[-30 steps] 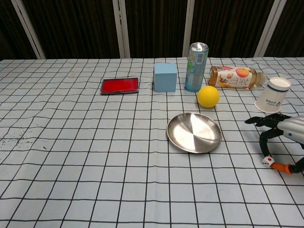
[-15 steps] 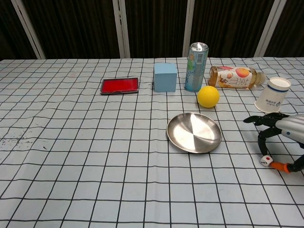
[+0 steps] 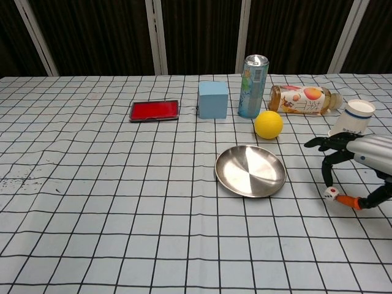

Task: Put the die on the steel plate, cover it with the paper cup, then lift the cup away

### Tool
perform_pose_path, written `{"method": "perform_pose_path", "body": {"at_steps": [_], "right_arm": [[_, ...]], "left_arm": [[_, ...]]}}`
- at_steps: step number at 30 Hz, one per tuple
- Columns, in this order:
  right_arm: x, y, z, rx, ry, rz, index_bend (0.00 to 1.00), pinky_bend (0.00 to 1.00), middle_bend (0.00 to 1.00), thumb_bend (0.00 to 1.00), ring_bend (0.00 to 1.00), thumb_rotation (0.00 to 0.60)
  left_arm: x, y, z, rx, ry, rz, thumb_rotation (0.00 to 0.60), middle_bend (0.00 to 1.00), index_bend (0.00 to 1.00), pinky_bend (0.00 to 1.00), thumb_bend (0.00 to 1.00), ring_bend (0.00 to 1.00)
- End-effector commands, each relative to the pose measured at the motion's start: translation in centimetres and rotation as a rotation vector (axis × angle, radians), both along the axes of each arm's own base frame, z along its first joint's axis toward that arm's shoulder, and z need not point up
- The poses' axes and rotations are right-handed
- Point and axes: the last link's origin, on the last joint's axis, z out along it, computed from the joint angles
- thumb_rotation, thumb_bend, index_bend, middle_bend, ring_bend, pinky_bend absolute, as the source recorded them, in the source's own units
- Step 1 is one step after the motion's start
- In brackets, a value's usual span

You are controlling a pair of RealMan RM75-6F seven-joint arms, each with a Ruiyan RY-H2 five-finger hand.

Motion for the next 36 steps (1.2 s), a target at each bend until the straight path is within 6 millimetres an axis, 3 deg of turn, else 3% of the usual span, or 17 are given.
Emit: {"method": "perform_pose_path", "body": {"at_steps": [1,8,14,21,29,36], "right_arm": [[2.9,-1.5,0.5,-0.016,-0.051,0.036,0.65,0.00,0.10,0.41,0.15,0.600],[7.4,-4.2,-0.6,-0.003,-0.094,0.042,0.64,0.00,0.10,0.41,0.15,0.600],[9.6,-6.1,-3.0,0.014,-0.097,0.018,0.65,0.00,0.10,0.41,0.15,0.600],[10.0,-6.7,-5.1,0.044,-0.083,-0.008,0.64,0.00,0.10,0.41,0.15,0.600],[9.9,-6.9,-6.1,0.046,-0.075,-0.015,0.64,0.00,0.10,0.41,0.15,0.600],[9.7,-7.2,-6.4,0.053,-0.062,-0.040,0.51,0.00,0.10,0.35,0.10,0.600]], "left_arm": [[-0.1,0.0,0.2,0.001,-0.006,0.002,0.600,0.00,0.15,0.02,0.29,0.00],[-0.2,0.0,0.7,0.005,-0.021,0.001,0.600,0.00,0.15,0.02,0.29,0.00],[-0.4,0.0,1.0,0.008,-0.032,0.003,0.600,0.00,0.15,0.02,0.29,0.00],[-0.6,0.2,1.2,0.011,-0.037,0.006,0.600,0.00,0.15,0.02,0.29,0.00],[-0.5,0.2,1.1,0.006,-0.034,0.003,0.600,0.00,0.15,0.02,0.29,0.00],[-0.5,0.2,1.0,0.005,-0.031,0.004,0.600,0.00,0.15,0.02,0.29,0.00]]}}
